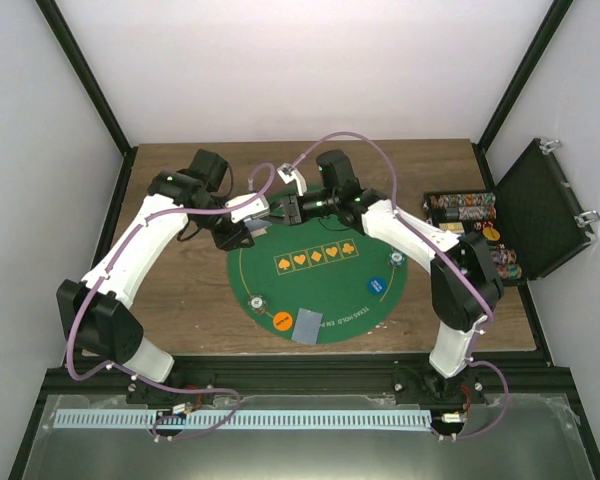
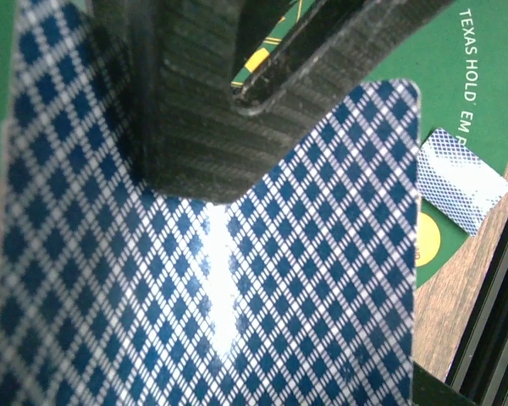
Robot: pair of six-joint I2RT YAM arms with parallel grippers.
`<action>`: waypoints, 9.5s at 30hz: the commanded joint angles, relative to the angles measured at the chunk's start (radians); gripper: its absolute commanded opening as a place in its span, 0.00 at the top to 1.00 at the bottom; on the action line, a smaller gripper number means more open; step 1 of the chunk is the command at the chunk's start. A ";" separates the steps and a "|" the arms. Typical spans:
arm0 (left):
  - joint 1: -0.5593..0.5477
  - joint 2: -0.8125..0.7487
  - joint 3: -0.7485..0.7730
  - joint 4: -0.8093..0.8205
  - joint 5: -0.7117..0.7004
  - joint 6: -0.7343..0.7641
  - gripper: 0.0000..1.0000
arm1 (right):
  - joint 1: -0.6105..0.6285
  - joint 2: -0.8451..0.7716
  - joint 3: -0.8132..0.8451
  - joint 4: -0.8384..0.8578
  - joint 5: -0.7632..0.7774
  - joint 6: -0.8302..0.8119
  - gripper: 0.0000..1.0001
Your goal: Distribute texas hold em gaming equipment
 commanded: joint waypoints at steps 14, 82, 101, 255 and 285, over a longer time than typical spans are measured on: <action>-0.002 -0.004 -0.019 0.020 -0.008 -0.003 0.55 | -0.001 -0.032 0.118 -0.197 0.067 -0.081 0.97; 0.082 0.012 -0.012 0.066 -0.066 -0.064 0.54 | -0.211 -0.929 -0.814 -0.766 0.812 0.417 0.49; 0.074 -0.004 -0.016 0.028 -0.023 -0.036 0.52 | -0.211 -0.506 -0.398 -0.368 0.307 -0.077 0.37; 0.115 0.006 -0.015 0.032 -0.030 -0.054 0.55 | 0.178 0.117 -0.138 -0.809 0.268 -1.322 0.99; 0.114 -0.006 -0.009 0.018 -0.009 -0.041 0.54 | -0.062 -0.207 -0.156 -0.249 0.092 -0.621 0.24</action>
